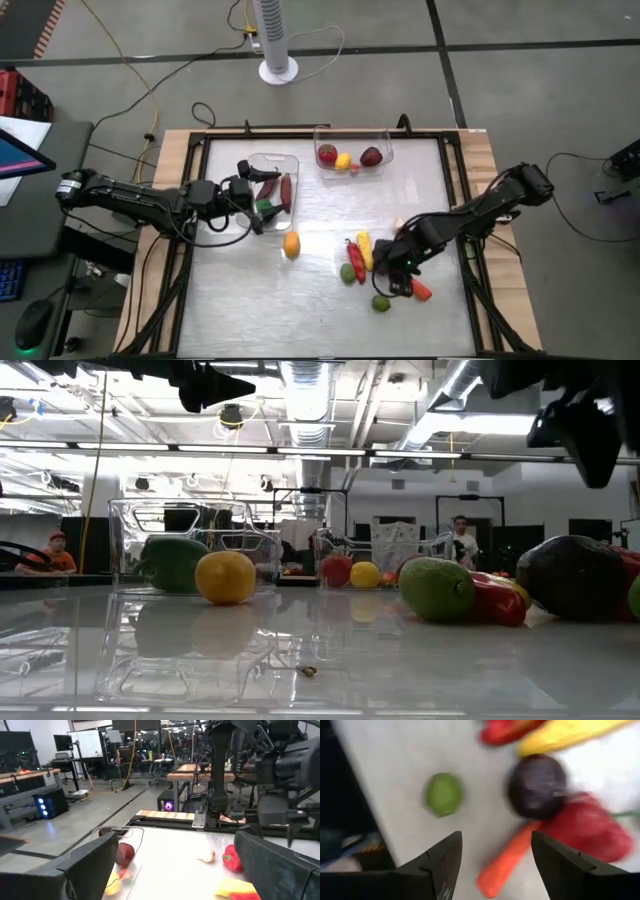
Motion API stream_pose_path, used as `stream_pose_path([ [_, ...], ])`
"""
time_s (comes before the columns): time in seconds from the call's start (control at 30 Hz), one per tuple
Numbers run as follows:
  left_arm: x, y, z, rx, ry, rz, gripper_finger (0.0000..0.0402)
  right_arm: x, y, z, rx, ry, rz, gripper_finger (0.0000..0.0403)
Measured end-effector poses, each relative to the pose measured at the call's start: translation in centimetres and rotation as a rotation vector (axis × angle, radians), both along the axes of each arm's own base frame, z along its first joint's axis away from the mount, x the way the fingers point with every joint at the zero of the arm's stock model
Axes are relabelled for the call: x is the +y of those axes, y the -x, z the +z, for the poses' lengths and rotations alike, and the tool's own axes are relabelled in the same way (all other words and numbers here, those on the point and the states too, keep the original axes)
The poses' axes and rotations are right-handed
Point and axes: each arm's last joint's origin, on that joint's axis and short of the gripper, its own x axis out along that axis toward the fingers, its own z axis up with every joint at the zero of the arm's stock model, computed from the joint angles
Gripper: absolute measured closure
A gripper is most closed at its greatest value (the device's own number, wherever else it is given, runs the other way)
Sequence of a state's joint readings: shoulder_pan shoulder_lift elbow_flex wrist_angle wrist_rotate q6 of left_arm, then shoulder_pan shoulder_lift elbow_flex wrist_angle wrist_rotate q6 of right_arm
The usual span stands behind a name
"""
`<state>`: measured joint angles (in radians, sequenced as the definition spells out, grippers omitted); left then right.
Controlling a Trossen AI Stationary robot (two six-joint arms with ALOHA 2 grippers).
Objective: Sort produce into baskets
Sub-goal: Put the orange carrot into the left transparent bin
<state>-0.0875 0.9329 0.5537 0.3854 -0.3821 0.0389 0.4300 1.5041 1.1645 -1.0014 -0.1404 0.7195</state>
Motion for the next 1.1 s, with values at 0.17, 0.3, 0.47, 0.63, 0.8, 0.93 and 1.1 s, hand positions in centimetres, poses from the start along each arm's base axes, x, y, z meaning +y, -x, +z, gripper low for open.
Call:
stream_pose_path([
  [0.17, 0.0, 0.0, 0.0, 0.003, -0.007, 0.001, 0.0015, 0.0, 0.8, -0.5, 0.086, 0.04, -0.043, 0.0137],
  [0.3, 0.0, 0.0, 0.0, 0.002, -0.012, 0.001, 0.0015, 0.3, 1.7, -1.4, 0.155, 0.066, -0.071, 0.0137],
  [0.47, 0.0, 0.0, 0.0, 0.008, -0.031, 0.002, 0.0015, 1.2, 3.0, -2.7, 0.203, 0.085, -0.09, 0.0133],
  [0.63, 0.0, 0.0, 0.1, 0.007, -0.064, 0.006, 0.0015, 2.6, 4.1, -3.4, 0.227, 0.088, -0.124, 0.0098],
  [0.8, 0.1, 0.0, 0.3, -0.005, -0.089, 0.027, 0.0015, 3.6, 5.0, -4.7, 0.232, 0.066, -0.179, 0.0067],
  [0.93, 0.1, 0.0, 0.4, -0.005, -0.103, 0.028, 0.0015, 4.0, 5.6, -6.0, 0.242, 0.033, -0.206, 0.0064],
  [1.1, 0.1, 0.1, 0.7, -0.033, -0.129, 0.044, 0.0015, 3.8, 6.2, -7.4, 0.244, 0.037, -0.227, 0.008],
])
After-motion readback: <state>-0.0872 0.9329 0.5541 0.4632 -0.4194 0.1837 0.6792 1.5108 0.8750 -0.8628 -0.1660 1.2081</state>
